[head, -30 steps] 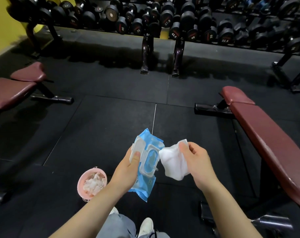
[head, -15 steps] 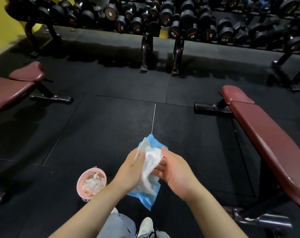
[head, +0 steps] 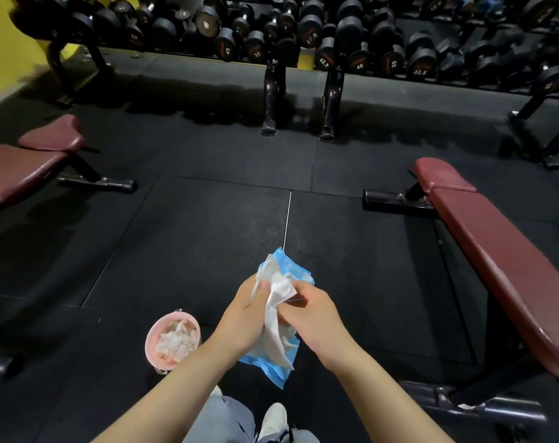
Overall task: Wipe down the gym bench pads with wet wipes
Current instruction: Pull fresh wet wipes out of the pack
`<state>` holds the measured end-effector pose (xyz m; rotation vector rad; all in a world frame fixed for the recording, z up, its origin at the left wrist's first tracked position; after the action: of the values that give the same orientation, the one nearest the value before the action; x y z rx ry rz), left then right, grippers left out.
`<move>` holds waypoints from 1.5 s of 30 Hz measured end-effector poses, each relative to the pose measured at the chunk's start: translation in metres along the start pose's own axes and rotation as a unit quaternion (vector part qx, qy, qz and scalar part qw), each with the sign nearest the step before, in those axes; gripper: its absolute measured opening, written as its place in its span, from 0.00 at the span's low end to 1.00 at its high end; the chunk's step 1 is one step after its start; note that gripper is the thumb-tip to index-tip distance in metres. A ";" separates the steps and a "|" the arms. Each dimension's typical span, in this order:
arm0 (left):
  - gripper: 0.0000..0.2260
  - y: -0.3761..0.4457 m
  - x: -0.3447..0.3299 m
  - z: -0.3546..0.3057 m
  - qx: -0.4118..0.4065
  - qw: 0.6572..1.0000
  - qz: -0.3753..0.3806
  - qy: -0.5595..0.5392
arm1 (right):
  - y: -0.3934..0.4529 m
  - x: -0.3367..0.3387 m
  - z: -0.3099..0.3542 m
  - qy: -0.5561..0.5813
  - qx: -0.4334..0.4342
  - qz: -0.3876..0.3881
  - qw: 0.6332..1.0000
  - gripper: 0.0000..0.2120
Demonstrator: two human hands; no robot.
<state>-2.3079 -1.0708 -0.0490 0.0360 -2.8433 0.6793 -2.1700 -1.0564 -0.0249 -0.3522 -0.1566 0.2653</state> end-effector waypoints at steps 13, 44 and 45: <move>0.16 0.003 0.002 0.010 0.014 1.000 0.006 0.013 | 0.005 0.016 0.010 -0.099 0.035 -0.002 0.994 0.05; 0.20 0.006 -0.002 -0.002 -0.051 0.996 0.067 -0.025 | 0.008 -0.011 0.019 -0.014 -0.073 0.086 0.993 0.08; 0.21 0.007 -0.003 0.001 -0.039 0.997 0.065 -0.025 | 0.008 -0.011 0.019 -0.027 -0.072 0.085 0.993 0.07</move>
<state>-2.3055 -1.0654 -0.0540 -0.1487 -2.9381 0.6002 -2.1864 -1.0458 -0.0113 -0.5024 -0.2001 0.4331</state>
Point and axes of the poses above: each hand's wrist, its own y-axis towards the middle knuckle, its own x-axis out of the back of the hand, z = x × y, the point moved 5 cm from there along y, towards the middle knuckle, and after that the axes turned 3 degrees about y, right-handed, at the moved point
